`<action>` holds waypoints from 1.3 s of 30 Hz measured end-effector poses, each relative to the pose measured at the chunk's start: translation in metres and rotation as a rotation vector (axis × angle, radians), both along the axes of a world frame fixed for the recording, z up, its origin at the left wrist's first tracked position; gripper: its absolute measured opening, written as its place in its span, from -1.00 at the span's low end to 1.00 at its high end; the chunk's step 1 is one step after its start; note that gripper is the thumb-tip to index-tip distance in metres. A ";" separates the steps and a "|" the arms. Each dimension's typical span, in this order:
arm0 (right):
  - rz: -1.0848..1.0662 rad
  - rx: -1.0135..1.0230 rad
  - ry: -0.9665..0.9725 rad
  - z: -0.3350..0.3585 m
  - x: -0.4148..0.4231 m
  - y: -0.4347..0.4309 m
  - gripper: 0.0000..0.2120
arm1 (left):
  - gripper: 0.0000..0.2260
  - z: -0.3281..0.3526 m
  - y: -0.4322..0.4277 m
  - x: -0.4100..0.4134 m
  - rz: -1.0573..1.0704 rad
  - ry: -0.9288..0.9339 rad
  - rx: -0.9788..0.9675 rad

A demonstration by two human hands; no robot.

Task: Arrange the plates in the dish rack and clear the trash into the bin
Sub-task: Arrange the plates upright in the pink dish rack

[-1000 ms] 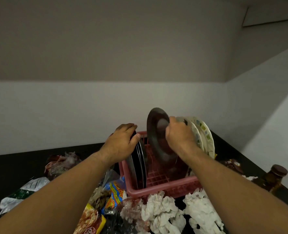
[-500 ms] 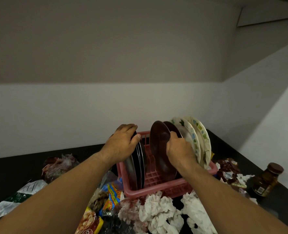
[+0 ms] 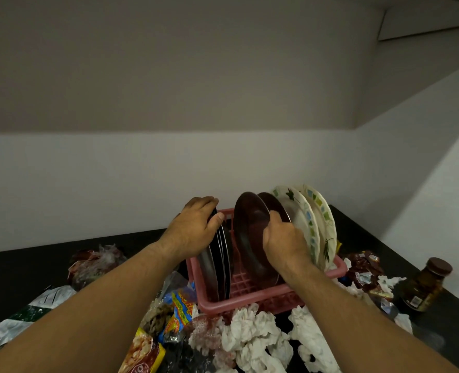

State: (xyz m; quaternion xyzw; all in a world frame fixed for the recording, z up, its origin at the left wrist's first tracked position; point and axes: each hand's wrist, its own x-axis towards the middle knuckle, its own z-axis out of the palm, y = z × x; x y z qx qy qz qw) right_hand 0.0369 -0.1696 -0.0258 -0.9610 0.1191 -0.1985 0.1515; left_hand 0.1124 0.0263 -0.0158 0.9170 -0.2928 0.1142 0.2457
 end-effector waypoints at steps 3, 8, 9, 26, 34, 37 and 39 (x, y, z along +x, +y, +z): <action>-0.033 0.041 0.006 -0.003 -0.001 0.000 -0.67 | -0.50 0.000 0.000 0.000 -0.003 0.010 -0.011; -0.058 0.101 0.057 0.003 0.000 -0.002 -0.69 | -0.48 0.003 0.000 -0.001 0.019 0.092 -0.148; -0.060 0.098 0.080 0.006 0.001 -0.002 -0.70 | -0.49 0.004 0.000 -0.001 0.026 0.110 -0.179; 0.403 0.032 -0.273 0.032 -0.009 0.021 -0.75 | -0.67 0.000 0.002 0.003 -0.059 0.086 -0.265; 0.446 0.532 -0.100 -0.007 -0.013 0.047 -0.90 | -0.66 -0.005 0.005 0.004 -0.062 0.069 -0.289; 0.392 0.469 -0.094 -0.014 -0.008 0.048 -0.84 | -0.67 -0.006 0.005 0.002 -0.061 0.052 -0.300; 0.336 0.380 -0.126 -0.015 -0.004 0.049 -0.83 | -0.68 -0.007 0.005 0.001 -0.045 0.039 -0.316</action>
